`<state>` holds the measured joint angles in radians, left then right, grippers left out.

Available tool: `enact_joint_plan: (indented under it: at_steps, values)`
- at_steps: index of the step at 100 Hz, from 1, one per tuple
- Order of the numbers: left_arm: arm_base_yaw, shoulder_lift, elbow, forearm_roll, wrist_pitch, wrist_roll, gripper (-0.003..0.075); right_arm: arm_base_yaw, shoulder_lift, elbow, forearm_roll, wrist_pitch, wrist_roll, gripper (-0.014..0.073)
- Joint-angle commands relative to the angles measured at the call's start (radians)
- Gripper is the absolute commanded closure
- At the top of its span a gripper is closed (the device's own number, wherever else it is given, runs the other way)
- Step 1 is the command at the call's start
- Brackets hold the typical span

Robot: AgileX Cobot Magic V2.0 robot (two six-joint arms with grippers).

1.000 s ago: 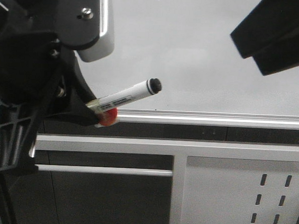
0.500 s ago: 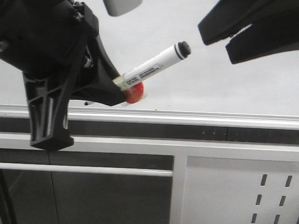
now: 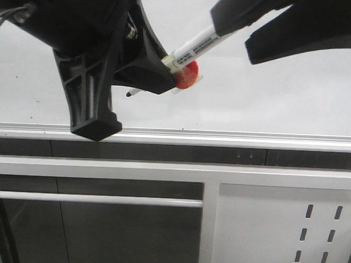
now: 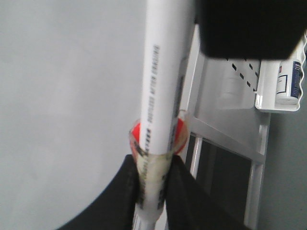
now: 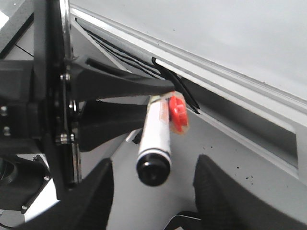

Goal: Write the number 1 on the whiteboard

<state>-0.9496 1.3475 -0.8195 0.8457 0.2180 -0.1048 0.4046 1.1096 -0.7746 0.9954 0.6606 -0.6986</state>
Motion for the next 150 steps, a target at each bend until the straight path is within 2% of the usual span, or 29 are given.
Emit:
enact_joint_plan:
  at_steps: [1, 21, 49, 75, 82, 90, 104, 114, 131, 136, 143, 150]
  values:
    - [-0.014, -0.031, -0.034, 0.000, -0.026, -0.013, 0.0738, 0.006, -0.007, -0.036, 0.044, -0.033, -0.004, 0.0247]
    - [-0.062, -0.031, -0.034, 0.003, -0.022, -0.013, 0.0738, 0.006, -0.001, -0.037, 0.047, -0.040, -0.004, 0.0247]
    - [-0.067, -0.031, -0.034, 0.006, -0.019, -0.013, 0.0738, 0.006, -0.001, -0.037, 0.047, -0.043, -0.004, 0.0263]
    - [-0.067, -0.031, -0.034, 0.012, -0.018, -0.013, 0.0738, 0.006, -0.001, -0.037, 0.047, -0.033, -0.004, 0.0459]
    - [-0.067, -0.031, -0.034, 0.027, -0.023, -0.013, 0.0738, 0.006, -0.001, -0.037, 0.047, -0.033, -0.004, 0.0540]
    - [-0.067, -0.031, -0.035, 0.029, -0.040, -0.013, 0.0738, 0.006, -0.001, -0.037, 0.047, -0.033, -0.004, 0.0673]
    - [-0.067, -0.031, -0.046, 0.033, -0.040, -0.013, 0.0725, 0.006, -0.001, -0.037, 0.047, -0.033, -0.013, 0.0672]
    - [-0.067, -0.031, -0.060, 0.038, -0.038, -0.013, 0.0643, 0.006, -0.001, -0.037, 0.047, -0.033, -0.013, 0.0672]
    - [-0.067, -0.031, -0.077, 0.043, -0.035, -0.013, 0.0326, 0.006, -0.001, -0.037, 0.047, -0.035, -0.066, 0.0672]
    - [-0.067, -0.031, -0.082, 0.033, -0.018, -0.015, 0.0261, 0.006, -0.001, -0.037, 0.047, -0.046, -0.073, 0.0672]
    - [-0.067, -0.031, -0.083, 0.013, 0.010, -0.015, 0.0219, 0.006, -0.003, -0.037, 0.047, -0.064, -0.075, 0.0672]
    - [-0.069, -0.032, -0.083, -0.001, 0.059, -0.015, 0.0220, 0.006, -0.005, -0.037, 0.047, -0.084, -0.106, 0.0672]
